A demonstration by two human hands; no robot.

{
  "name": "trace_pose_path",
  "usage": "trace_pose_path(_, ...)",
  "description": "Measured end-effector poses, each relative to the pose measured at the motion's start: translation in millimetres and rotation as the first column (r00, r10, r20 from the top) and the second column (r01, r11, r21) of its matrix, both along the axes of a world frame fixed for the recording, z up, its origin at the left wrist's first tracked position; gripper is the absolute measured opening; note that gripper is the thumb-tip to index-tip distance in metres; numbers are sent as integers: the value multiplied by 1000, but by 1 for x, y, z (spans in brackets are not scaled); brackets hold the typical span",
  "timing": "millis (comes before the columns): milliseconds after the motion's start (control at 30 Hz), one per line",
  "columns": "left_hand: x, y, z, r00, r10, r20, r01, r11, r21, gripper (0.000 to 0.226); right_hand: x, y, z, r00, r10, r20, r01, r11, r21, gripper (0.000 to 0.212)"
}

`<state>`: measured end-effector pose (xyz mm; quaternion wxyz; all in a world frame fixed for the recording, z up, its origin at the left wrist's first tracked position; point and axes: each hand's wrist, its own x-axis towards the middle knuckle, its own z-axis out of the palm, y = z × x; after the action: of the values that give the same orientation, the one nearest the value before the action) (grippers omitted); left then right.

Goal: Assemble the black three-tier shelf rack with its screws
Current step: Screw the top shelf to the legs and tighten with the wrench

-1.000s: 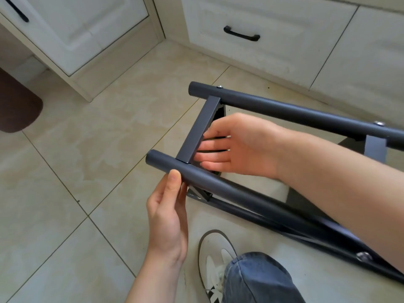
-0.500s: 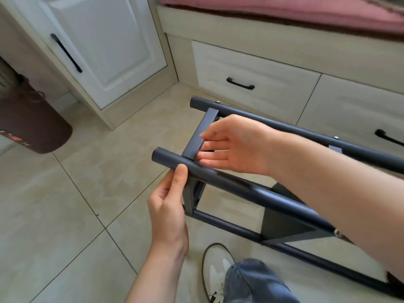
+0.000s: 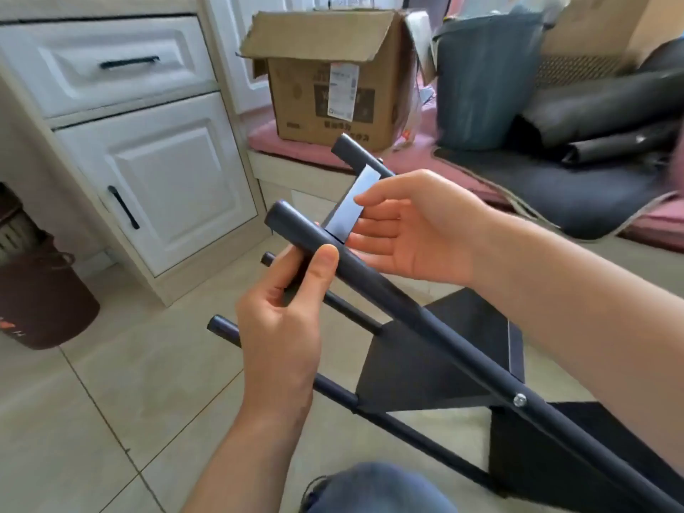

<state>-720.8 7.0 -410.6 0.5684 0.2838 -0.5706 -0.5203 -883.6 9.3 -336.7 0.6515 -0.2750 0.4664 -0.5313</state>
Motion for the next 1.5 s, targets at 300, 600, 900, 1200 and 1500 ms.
trace_pose_path(300, -64, 58, 59, 978, 54, 202, 25, 929, -370, 30, -60, 88, 27, 981, -188, -49, 175, 965, -195, 30)
trace_pose_path(600, -153, 100, 68, 893, 98, 439, 206, 778, -593, 40, -130, 164, 12, 932, -363, 6, 357, 914, -195, 61)
trace_pose_path(900, -227, 142, 66, 754, 292, 588, 307, 635, -709, 36, -185, 199, -2, 831, -556, -4, 543, 813, -209, 46)
trace_pose_path(1200, -242, 142, 40, 731, 362, 579, 450, 382, -807, 43, -222, 227, -27, 755, -654, 45, 640, 720, -266, 48)
trace_pose_path(1500, -233, 119, 29, 784, 478, 397, 303, 264, -916, 47, -217, 220, -26, 611, -792, -24, 770, 600, -216, 40)
